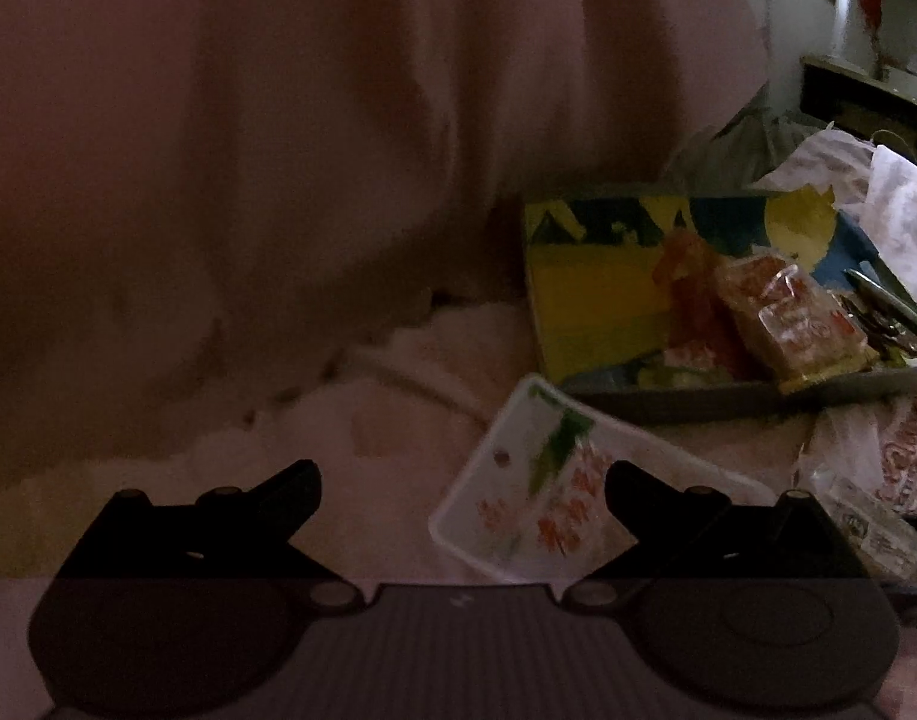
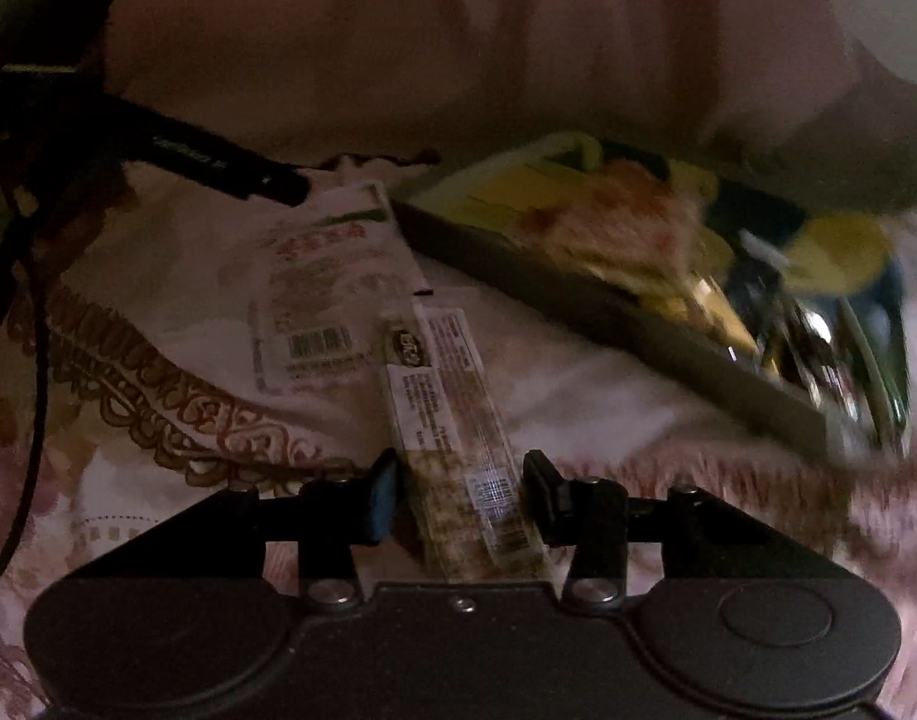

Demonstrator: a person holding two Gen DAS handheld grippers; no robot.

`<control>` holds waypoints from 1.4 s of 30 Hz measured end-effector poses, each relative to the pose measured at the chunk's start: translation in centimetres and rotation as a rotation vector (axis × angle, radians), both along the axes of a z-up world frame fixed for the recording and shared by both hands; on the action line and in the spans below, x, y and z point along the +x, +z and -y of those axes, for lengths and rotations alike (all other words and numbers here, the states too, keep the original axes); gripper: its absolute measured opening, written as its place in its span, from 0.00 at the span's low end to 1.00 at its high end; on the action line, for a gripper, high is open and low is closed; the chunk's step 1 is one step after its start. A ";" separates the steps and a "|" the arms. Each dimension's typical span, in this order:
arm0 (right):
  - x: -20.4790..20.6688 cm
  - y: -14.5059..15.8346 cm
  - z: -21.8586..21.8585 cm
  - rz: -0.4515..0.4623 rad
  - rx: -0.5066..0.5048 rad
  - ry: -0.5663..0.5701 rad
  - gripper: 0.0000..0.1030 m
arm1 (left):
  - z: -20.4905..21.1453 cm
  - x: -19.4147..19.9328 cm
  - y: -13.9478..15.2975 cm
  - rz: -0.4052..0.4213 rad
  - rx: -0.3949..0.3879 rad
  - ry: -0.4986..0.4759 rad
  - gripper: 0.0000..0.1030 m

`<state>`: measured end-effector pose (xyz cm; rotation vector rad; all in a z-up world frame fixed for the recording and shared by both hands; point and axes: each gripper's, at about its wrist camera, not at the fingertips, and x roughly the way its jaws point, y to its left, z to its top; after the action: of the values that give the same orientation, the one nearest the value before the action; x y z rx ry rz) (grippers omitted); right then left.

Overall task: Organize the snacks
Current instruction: 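Close the left gripper on the white tofu-snack packet while the right gripper holds the granola bar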

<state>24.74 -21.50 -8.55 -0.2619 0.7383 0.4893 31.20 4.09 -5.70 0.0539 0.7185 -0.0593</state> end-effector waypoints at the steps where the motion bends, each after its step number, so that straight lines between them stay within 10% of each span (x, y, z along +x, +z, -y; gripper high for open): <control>1: -0.4 0.0 0.2 -0.010 0.015 -0.023 0.45 | -0.1 -0.2 -0.3 -0.026 -0.024 0.009 1.00; 8: -2.3 -0.3 1.2 -0.042 0.079 -0.089 0.45 | 0.5 -1.1 -2.1 -0.130 -0.179 0.036 1.00; 23: -1.3 -1.5 1.1 -0.013 0.145 -0.081 0.45 | -2.3 1.2 -4.1 -0.060 -0.432 -0.021 0.99; 42: -0.8 -1.3 1.4 0.017 0.174 -0.153 0.43 | -0.5 0.4 0.3 0.037 -0.649 -0.156 0.99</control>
<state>23.93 -22.89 -9.89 -0.0468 0.6886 0.4019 31.62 4.61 -5.40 -0.5087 0.6300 -0.4362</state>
